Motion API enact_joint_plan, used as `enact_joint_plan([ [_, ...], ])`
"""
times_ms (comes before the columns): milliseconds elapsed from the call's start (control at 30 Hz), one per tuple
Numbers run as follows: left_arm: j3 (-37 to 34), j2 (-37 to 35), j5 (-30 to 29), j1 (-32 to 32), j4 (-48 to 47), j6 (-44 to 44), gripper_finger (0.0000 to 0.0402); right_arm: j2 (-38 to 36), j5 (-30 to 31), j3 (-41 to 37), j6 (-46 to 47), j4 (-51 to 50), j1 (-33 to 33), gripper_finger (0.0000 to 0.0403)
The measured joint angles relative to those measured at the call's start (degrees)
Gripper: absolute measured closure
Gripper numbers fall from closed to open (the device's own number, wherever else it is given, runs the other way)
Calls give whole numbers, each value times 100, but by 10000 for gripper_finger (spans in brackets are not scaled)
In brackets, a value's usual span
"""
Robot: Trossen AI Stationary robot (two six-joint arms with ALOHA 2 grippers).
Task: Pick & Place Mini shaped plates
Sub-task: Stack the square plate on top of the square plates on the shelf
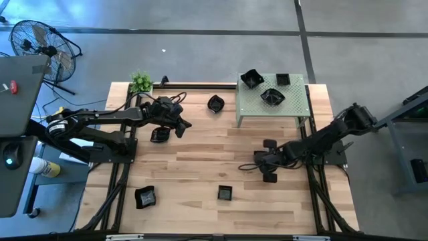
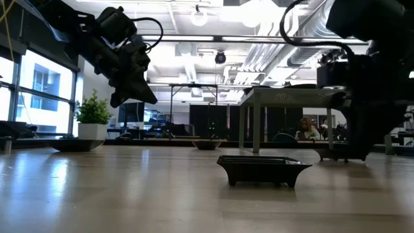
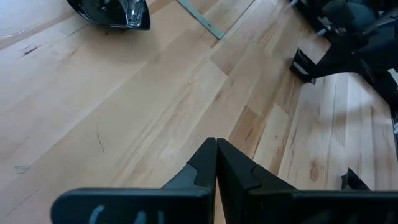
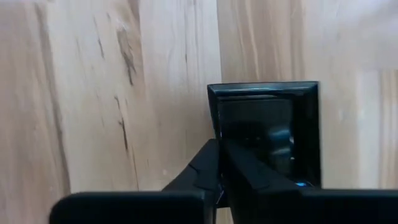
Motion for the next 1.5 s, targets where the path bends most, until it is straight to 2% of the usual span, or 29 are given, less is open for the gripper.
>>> enact_joint_plan([
  [200,0,0,2,0,1,-1,399,-2,10,494,-267,-403,-2,386],
  [300,0,0,2,0,3,-1,399,-22,-146,873,-422,-617,-2,390],
  [400,0,0,2,2,3,1,399,-118,-53,1410,-767,-885,-3,400],
  [500,0,0,2,2,4,25,399,-220,150,2074,-1129,-1184,-162,398],
  [667,0,0,4,2,3,28,399,-281,-107,2679,-1078,-1794,-522,396],
  [767,0,0,6,2,5,100,399,-281,-233,2360,-723,-1987,-621,388],
  [933,0,0,7,2,4,134,399,-273,-1382,1282,-557,-1462,-1091,346],
  [1167,0,0,70,2,5,132,399,-267,-1570,402,-557,-360,-1661,286],
  [1333,0,0,74,2,3,94,399,-267,-1612,223,-649,-3,-2027,278],
  [1500,0,0,79,2,3,62,399,-189,-2026,7,-870,296,-2233,293],
])
